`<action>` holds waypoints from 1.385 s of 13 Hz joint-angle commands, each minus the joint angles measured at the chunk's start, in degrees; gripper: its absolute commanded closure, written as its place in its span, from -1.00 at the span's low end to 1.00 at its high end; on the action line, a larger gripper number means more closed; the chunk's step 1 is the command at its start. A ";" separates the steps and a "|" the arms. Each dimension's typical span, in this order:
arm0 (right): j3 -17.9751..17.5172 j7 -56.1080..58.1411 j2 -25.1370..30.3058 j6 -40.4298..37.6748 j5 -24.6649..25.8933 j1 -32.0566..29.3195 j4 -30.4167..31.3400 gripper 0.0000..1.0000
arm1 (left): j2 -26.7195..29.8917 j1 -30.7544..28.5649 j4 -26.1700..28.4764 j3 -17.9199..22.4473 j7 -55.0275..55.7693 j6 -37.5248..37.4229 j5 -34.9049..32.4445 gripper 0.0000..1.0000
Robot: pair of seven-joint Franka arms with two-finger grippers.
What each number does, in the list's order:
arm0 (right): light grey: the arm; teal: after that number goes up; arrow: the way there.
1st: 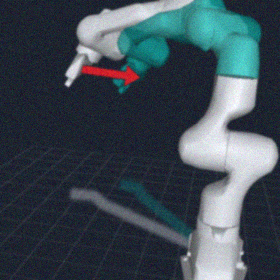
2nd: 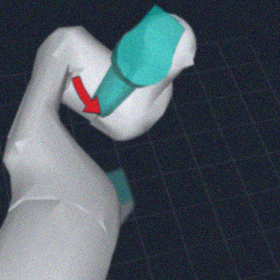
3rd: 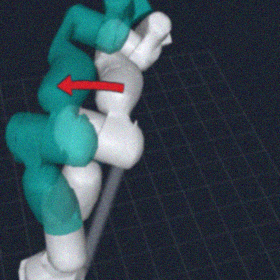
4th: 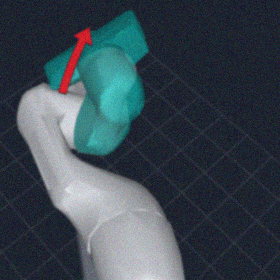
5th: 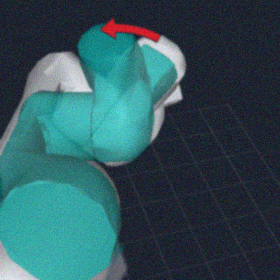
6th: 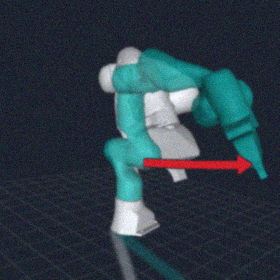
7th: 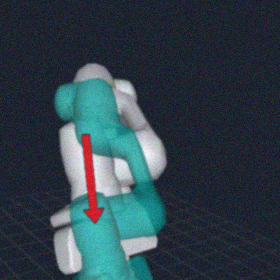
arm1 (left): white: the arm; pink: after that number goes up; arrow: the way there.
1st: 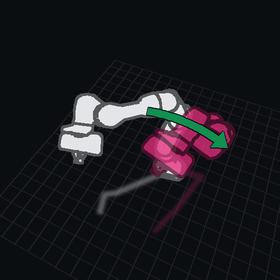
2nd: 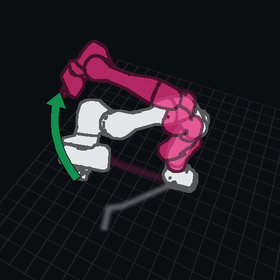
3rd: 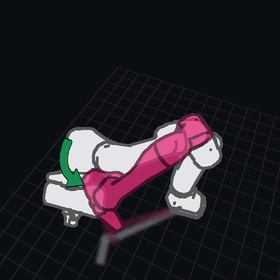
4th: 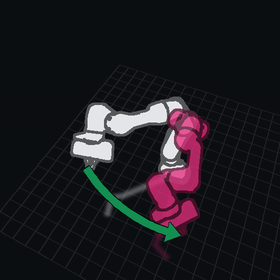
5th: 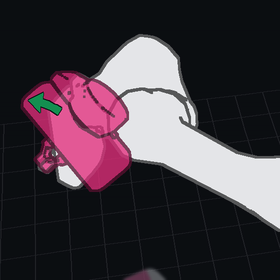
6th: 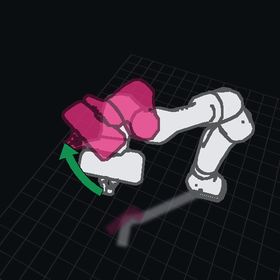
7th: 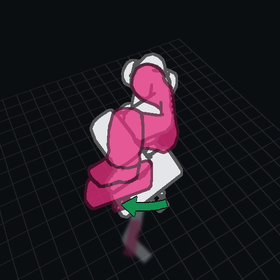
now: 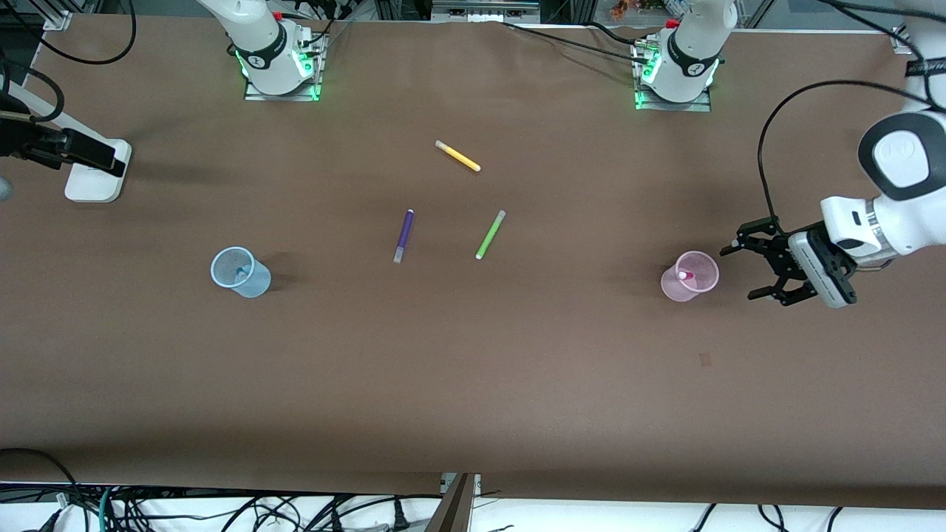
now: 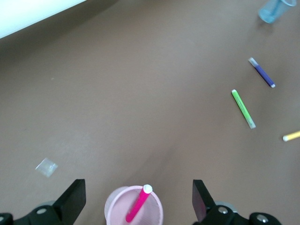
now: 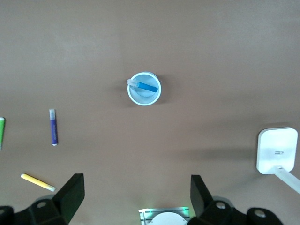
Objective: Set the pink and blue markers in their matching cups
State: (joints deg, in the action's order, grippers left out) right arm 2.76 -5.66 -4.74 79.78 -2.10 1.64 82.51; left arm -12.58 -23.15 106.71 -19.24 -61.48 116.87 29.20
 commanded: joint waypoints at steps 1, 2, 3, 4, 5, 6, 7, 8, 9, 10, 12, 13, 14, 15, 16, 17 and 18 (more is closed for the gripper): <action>-0.48 1.88 0.87 1.08 1.93 0.11 1.78 -1.00 | 1.33 0.29 -7.19 -2.98 19.74 -4.19 -11.91 -1.00; -0.30 2.23 0.00 1.34 2.02 0.11 1.43 -1.00 | 1.94 0.29 -10.53 -4.91 26.61 -6.20 -18.76 -1.00; -0.22 2.24 -0.88 1.08 1.84 0.03 0.56 -1.00 | 2.04 0.29 -14.22 -7.11 33.64 -11.18 -25.44 -1.00; -0.21 2.15 -0.98 1.25 1.84 0.03 0.11 -1.00 | 2.04 0.29 -17.38 -10.00 40.75 -16.62 -31.08 -1.00; -0.21 2.24 -1.15 1.43 2.01 0.03 0.11 -1.00 | 2.04 0.29 -19.77 -12.73 46.92 -21.12 -35.92 -1.00; -0.13 2.24 -1.33 1.43 2.02 -0.06 0.02 -1.00 | 2.04 0.29 -21.18 -14.84 51.24 -24.47 -38.14 -1.00; -0.13 2.24 -1.41 1.43 2.10 -0.15 0.02 -1.00 | 2.04 0.29 -22.15 -15.56 56.16 -27.46 -38.34 -1.00; -0.04 2.24 -1.42 1.52 2.10 -0.15 0.02 -1.00 | 2.04 0.38 -22.68 -15.74 62.12 -30.27 -37.91 -1.00; 0.05 2.24 -1.42 1.60 2.10 -0.24 0.02 -1.00 | 2.04 1.08 -22.78 -16.09 68.10 -31.61 -38.34 -1.00; 0.05 2.24 -1.50 1.60 2.10 -0.24 0.02 -1.00 | 2.04 1.78 -22.69 -16.27 69.90 -32.23 -38.60 -1.00; 0.05 2.15 -1.50 1.78 2.02 -0.15 0.02 -1.00 | 2.04 1.61 -22.78 -16.18 69.13 -33.20 -38.69 -1.00; 0.05 2.24 -1.50 1.69 2.02 -0.15 0.02 -1.00 | 1.95 1.61 -22.78 -16.09 67.47 -33.38 -38.69 -1.00; 0.05 2.24 -1.59 1.78 2.02 -0.06 0.02 -1.00 | 1.86 1.61 -22.78 -16.09 66.41 -33.29 -38.78 -1.00; -0.04 2.24 -1.59 1.78 2.02 -0.06 0.02 -1.00 | 1.86 1.70 -22.78 -16.18 66.40 -33.20 -38.87 -1.00; -0.04 2.24 -1.59 1.78 2.02 -0.06 0.02 -1.00 | 1.77 1.70 -22.78 -16.27 66.31 -33.20 -38.78 -1.00; 0.05 2.24 -1.59 1.78 2.02 -0.06 0.02 -1.00 | 1.77 1.70 -22.78 -16.18 66.14 -33.20 -38.69 -1.00; 0.05 2.24 -1.77 1.78 2.02 -0.15 0.02 -1.00 | 2.12 1.87 -22.78 -15.75 65.96 -32.94 -38.78 -1.00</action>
State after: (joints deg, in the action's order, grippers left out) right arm 2.94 -4.14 -6.23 81.62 -0.97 1.63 83.17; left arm -10.16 -21.70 85.36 -35.00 5.74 84.89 -7.61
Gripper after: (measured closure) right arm 0.000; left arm 0.000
